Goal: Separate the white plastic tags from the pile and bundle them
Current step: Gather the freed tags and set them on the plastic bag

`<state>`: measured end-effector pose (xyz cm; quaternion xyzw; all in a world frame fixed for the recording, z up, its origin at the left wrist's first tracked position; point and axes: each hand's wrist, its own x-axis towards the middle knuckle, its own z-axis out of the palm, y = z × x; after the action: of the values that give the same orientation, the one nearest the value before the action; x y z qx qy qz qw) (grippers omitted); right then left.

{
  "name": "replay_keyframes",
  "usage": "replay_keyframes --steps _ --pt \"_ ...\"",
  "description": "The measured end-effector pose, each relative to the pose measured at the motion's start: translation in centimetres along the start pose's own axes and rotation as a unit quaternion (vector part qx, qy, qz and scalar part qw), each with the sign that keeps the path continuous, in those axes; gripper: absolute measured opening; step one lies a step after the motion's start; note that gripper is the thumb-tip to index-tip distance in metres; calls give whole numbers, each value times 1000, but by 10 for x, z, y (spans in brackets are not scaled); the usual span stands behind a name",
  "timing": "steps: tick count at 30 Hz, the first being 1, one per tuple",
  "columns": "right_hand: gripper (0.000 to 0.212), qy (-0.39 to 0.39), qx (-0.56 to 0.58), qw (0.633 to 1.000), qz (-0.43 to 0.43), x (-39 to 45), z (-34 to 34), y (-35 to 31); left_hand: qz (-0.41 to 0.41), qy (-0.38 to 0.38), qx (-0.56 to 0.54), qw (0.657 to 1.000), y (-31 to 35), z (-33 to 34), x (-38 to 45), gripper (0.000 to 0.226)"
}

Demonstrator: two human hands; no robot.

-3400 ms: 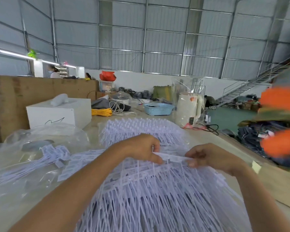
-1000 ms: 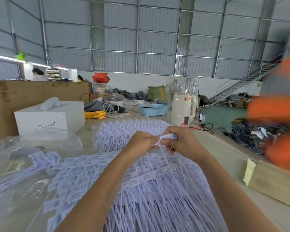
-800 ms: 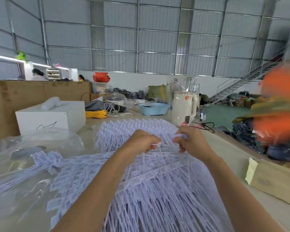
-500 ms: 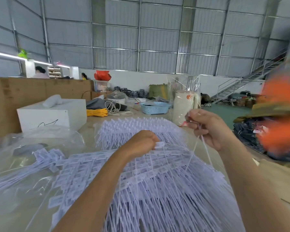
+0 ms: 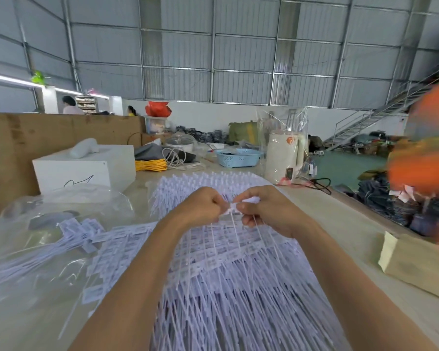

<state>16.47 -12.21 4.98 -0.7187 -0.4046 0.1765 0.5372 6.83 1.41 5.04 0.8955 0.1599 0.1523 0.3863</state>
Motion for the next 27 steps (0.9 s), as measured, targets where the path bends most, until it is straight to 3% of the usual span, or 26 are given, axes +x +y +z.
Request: replay_keyframes --steps 7,16,18,20,22,24,26,27 --pt "11 2 -48 998 -42 0 5 1 -17 20 -11 1000 4 4 -1 45" --pt "26 28 -126 987 -94 5 12 10 -75 29 -36 996 9 4 0 36" --pt "23 46 -205 969 -127 6 15 14 -87 18 -35 995 9 4 -1 34" --pt "24 73 -327 929 -159 9 13 22 -91 -11 -33 995 12 2 -4 38" --pt "28 116 -349 919 -144 10 -3 26 -85 -21 -50 995 14 0 -6 39" --pt "19 171 -251 946 -116 8 -22 19 -63 2 -56 996 16 -4 -5 40" --pt "10 225 -44 968 -99 1 -39 1 -31 12 -41 999 16 -4 -4 45" --pt "7 243 64 962 -104 -3 -46 -9 -26 4 -36 999 16 -3 -4 43"
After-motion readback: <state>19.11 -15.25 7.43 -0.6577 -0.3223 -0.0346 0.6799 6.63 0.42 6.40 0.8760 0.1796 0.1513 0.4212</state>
